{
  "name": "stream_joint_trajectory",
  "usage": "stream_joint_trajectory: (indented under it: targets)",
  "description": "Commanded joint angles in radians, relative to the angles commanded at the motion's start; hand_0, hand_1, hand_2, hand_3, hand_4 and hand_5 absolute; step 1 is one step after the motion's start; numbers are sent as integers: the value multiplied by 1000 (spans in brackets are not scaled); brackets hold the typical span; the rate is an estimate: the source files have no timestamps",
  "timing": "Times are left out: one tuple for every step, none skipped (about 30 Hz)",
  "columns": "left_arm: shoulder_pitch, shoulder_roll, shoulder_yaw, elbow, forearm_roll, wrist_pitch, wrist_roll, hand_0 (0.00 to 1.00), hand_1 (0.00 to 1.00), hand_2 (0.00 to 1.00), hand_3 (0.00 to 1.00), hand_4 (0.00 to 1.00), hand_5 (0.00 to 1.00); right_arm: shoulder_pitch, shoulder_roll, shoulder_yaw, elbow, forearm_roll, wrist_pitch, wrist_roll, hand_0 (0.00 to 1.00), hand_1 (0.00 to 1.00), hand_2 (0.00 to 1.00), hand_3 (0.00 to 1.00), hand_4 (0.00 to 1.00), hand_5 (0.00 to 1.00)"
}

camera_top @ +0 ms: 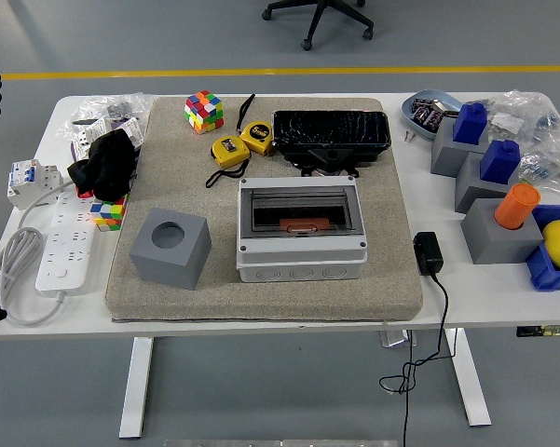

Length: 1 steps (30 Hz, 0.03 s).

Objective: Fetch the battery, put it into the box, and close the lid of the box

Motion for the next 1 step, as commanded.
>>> stream_joint_trajectory:
  targets:
    - [0,2,0,4,-8,-11,5,998,988,961,914,998,985,0,1,-1,0,1,0,0,998,955,902,917,998,998]
